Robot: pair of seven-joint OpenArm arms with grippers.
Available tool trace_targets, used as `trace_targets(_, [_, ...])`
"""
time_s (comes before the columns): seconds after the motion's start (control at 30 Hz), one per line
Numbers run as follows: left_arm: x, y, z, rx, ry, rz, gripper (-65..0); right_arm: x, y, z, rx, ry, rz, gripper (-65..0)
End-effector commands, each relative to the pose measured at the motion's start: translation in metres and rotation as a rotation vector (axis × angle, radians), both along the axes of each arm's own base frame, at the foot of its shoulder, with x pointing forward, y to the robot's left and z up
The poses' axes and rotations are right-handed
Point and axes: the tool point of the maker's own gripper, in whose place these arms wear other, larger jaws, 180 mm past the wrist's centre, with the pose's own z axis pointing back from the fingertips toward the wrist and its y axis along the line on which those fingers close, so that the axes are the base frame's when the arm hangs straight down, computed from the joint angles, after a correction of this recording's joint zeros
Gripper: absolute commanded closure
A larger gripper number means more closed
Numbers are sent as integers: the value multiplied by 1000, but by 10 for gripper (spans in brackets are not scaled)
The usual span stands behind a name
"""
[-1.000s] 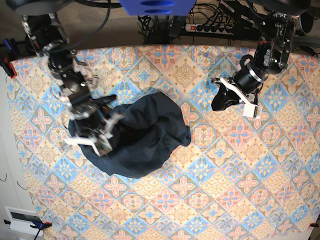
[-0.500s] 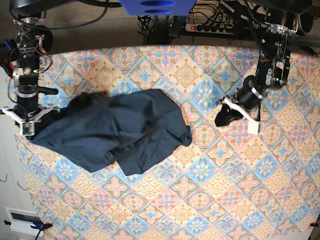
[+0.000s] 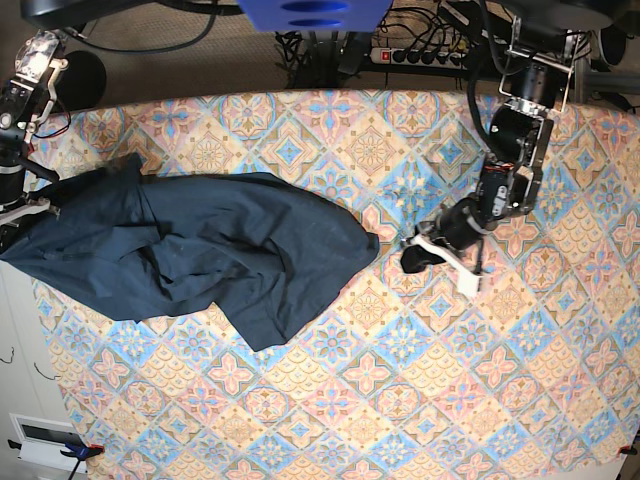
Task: Layout the t-shirt on the table in an organized manner, then fold the t-shirt properly
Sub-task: 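Reach the left gripper to the shirt and grasp its opposite edge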
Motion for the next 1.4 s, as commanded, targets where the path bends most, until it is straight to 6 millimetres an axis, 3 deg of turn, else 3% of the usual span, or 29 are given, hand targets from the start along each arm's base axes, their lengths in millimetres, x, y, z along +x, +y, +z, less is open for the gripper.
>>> trace_targets(0.0, [14, -10, 15, -21, -48, -17, -59, 4, -2, 18, -38, -50, 14, -5])
trace_targets(0.17, [12, -54, 8, -22, 4, -146, -325, 3, -2, 17, -34, -49, 12, -5])
trace_targets(0.23, [11, -67, 9, -30, 6, -171, -400, 3, -2, 17, -34, -49, 12, -5])
trace_targets(0.33, [8, -77, -14, -27, 80, -180, -462, 3, -1, 16, -33, -47, 13, -5])
trace_targets(0.4, [5, -90, -29, -11, 121, -215, -446, 3, -1, 16, -32, -46, 14, -5])
trace_targets(0.47, [-5, -106, -36, 18, 137, -284, -376, 3, -1, 16, -32, -46, 14, -5])
trace_targets(0.5, [-7, -112, -35, 27, 133, -310, -318, 3, -1, 16, -32, -46, 14, -5])
trace_targets(0.57, [-5, -118, -30, 37, 124, -342, -119, 3, -1, 16, -32, -46, 14, -5])
trace_targets(0.6, [3, -108, -26, 42, 115, -321, 0, 3, -1, 16, -32, -46, 14, -5])
trace_targets(0.67, [20, -86, -14, 38, 82, -258, 0, 4, 0, 16, -32, -47, 16, -5])
trace_targets(0.77, [44, -46, 21, 25, -10, -161, 0, 4, -1, 15, -31, -45, 16, -5])
trace_targets(0.87, [62, 14, 51, -9, -56, -42, 0, 4, 0, 15, -30, -46, 17, -5])
trace_targets(0.97, [63, 65, 72, -60, -59, 42, 0, 12, 5, 19, -24, -62, 33, -5])
trace_targets(1.03, [52, 84, 77, -80, -51, 64, 0, 21, 12, 19, -11, -67, 51, -5])
trace_targets(1.1, [27, 92, 75, -66, -34, 47, 0, 26, 20, 16, -4, -58, 73, -5])
trace_targets(1.2, [-17, 76, 66, -49, -4, -24, 0, 33, 37, 8, 7, -39, 122, -5])
trace_targets(1.37, [-89, 61, 22, -48, 152, -70, 0, 42, 60, -5, 26, -10, 189, -5])
